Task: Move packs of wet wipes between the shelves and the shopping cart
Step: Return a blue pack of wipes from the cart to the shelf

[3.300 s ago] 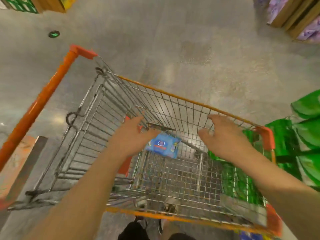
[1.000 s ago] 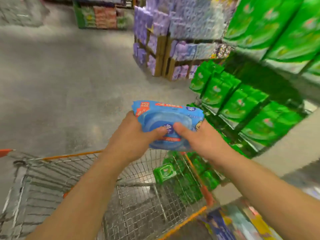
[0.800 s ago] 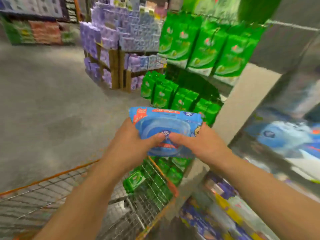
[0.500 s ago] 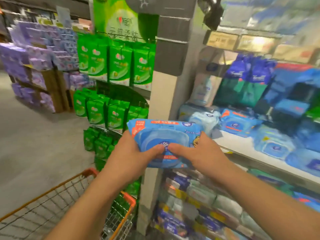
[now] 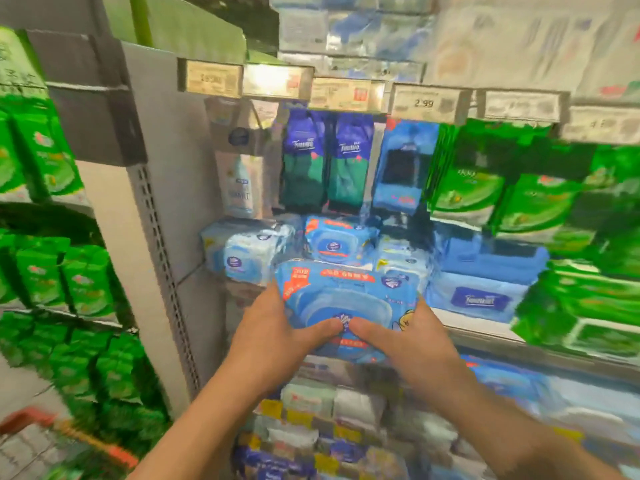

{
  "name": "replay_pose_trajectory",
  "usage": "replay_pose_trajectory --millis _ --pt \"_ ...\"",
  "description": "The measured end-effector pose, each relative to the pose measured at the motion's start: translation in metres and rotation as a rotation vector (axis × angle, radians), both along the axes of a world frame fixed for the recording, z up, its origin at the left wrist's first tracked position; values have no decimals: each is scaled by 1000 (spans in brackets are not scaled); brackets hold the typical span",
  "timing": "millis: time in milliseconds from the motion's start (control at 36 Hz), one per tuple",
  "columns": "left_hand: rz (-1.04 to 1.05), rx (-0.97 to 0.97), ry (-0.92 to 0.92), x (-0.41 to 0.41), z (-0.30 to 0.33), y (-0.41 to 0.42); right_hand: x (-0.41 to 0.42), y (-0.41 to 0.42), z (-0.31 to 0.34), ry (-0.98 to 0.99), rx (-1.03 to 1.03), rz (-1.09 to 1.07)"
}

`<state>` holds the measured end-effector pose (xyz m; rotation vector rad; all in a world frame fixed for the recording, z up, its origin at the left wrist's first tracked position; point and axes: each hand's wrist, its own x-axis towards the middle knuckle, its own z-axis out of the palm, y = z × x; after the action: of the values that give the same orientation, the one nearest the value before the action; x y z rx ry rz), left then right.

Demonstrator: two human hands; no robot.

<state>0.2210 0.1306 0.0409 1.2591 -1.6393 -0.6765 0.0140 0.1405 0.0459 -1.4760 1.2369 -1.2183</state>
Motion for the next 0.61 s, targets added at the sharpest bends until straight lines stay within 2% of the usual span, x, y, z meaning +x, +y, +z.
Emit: replay_pose_trajectory --millis 111,194,250,389,611 --pt "65 -99 -122 -16 1 -22 -9 -20 -8 -107 23 -62" --pt "142 -37 -236 -22 -8 -46 -8 -40 -15 -52 16 -165" --pt "126 20 -199 -24 -11 -61 -10 -56 -25 -31 24 -214" --pt "83 6 -137 -20 -24 -105 -2 -93 -41 -88 21 -248" --pt "77 -10 59 -14 -27 -161 19 -140 -29 -74 -31 -286"
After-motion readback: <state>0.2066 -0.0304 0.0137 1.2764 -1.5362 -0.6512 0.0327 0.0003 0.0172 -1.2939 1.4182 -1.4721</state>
